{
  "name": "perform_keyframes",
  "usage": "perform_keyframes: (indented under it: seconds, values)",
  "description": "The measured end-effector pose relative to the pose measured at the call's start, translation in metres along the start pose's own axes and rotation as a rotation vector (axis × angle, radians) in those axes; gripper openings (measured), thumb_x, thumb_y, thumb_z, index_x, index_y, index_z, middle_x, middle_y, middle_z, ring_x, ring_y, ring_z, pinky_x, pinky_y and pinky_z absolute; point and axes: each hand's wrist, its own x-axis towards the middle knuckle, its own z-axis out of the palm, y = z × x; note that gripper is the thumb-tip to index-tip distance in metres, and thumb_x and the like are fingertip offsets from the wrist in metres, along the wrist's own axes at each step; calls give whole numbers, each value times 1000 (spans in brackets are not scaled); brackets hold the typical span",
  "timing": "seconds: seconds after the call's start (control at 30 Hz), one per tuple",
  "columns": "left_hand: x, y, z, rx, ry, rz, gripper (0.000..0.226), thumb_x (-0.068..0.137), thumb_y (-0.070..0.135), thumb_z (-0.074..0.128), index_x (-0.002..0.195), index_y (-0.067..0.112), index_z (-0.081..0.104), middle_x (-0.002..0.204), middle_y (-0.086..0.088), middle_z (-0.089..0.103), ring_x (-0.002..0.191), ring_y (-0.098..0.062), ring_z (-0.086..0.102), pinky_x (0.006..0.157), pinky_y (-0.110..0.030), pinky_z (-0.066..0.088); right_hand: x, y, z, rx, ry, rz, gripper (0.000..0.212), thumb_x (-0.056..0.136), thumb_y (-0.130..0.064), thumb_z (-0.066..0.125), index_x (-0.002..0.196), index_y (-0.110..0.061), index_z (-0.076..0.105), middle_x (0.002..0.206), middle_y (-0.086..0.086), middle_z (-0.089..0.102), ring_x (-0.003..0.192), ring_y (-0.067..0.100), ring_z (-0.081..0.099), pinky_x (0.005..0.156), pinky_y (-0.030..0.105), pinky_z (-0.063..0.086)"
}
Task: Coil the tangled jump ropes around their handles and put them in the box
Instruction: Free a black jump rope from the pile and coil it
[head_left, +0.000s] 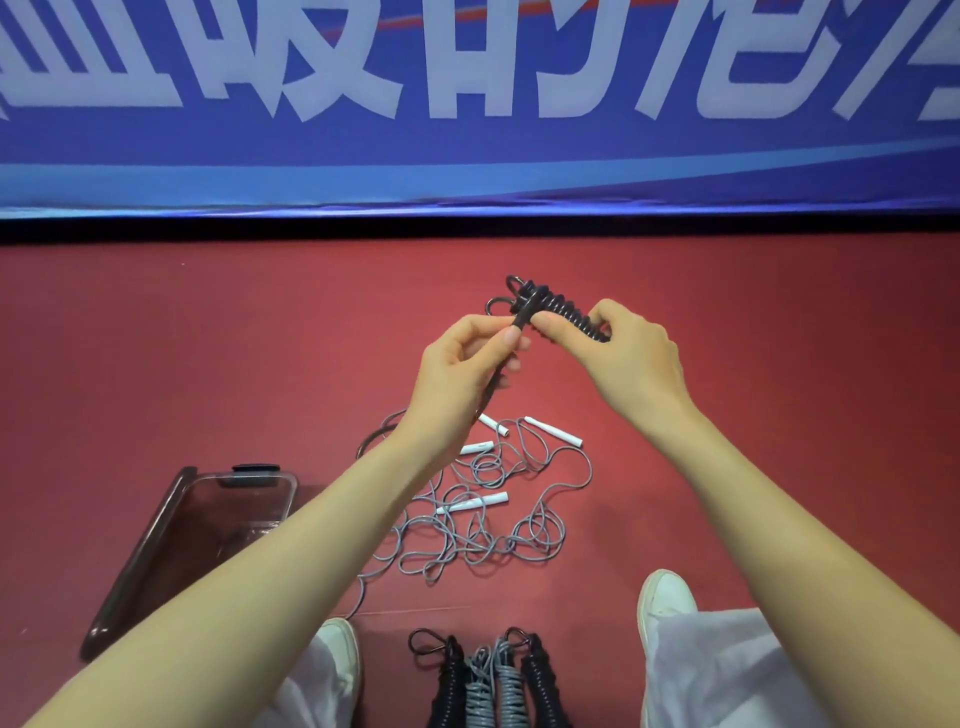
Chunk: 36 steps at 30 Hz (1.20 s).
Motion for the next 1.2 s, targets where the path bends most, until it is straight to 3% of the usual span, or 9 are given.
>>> perform_keyframes:
  seconds: [0.2, 0.37, 0.5, 0.63, 0.7, 0.83, 0.97, 1.07, 1.2]
  values:
    - [1, -1, -3, 35, -103, -153, 25, 90, 32, 59, 79, 11, 63, 59, 5, 45, 48, -7, 34, 47, -17, 29, 6, 3, -6, 288, -92, -14, 68, 75, -75, 54, 67, -8, 49, 52, 8, 55, 48, 22, 45, 53, 31, 34]
    - [7, 7, -17, -74, -292, -254, 18, 88, 22, 53, 91, 9, 64, 62, 6, 47, 50, -4, 37, 49, -15, 29, 5, 1, -19, 666, -355, 11, 54, 73, -66, 54, 81, -13, 55, 53, 6, 49, 38, 13, 28, 42, 20, 17]
    - [10, 10, -28, 69, -325, -283, 22, 81, 30, 56, 78, 8, 55, 55, 7, 41, 41, -1, 27, 38, -12, 18, 1, 4, -25, 634, -508, -69, 47, 78, -62, 54, 80, -16, 61, 52, 6, 47, 40, 13, 29, 41, 20, 16]
    - [16, 15, -39, 39, -353, -285, 17, 81, 26, 54, 79, 8, 53, 56, 7, 45, 44, -4, 39, 42, -14, 34, 1, 5, -25, 629, -547, -61, 44, 81, -62, 53, 80, -19, 64, 52, 5, 47, 43, 13, 28, 43, 21, 13]
    - [16, 14, -44, 17, -363, -312, 17, 83, 26, 53, 81, 9, 54, 58, 7, 44, 41, -3, 37, 41, -14, 35, 2, 5, -24, 620, -498, -20, 48, 79, -63, 54, 83, -16, 61, 52, 4, 47, 44, 13, 27, 44, 22, 13]
    - [19, 10, -44, 82, -359, -385, 21, 84, 31, 56, 80, 11, 56, 61, 5, 41, 40, -1, 23, 36, -12, 16, 4, 8, -20, 570, -319, 70, 54, 84, -58, 58, 82, -4, 56, 53, 6, 47, 37, 13, 26, 40, 15, 16]
    - [24, 9, -45, 116, -295, -398, 23, 83, 35, 58, 79, 12, 57, 61, 5, 41, 43, -3, 21, 38, -14, 15, 6, 9, -17, 487, -201, 39, 51, 78, -66, 61, 67, -17, 50, 53, 7, 48, 36, 13, 31, 35, 16, 22]
    - [23, 2, -44, 179, -296, -382, 20, 88, 27, 57, 83, 8, 62, 66, 4, 45, 48, -5, 26, 45, -15, 21, 3, 8, -15, 461, -291, -65, 49, 76, -66, 60, 63, -19, 50, 52, 7, 47, 39, 13, 33, 37, 17, 24]
    - [21, 7, -44, 270, -378, -340, 27, 91, 4, 56, 73, 14, 73, 59, 8, 53, 50, -4, 34, 50, -16, 29, -3, 7, -25, 363, -653, -169, 51, 72, -59, 58, 74, -8, 55, 52, 4, 43, 39, 11, 31, 39, 18, 21]
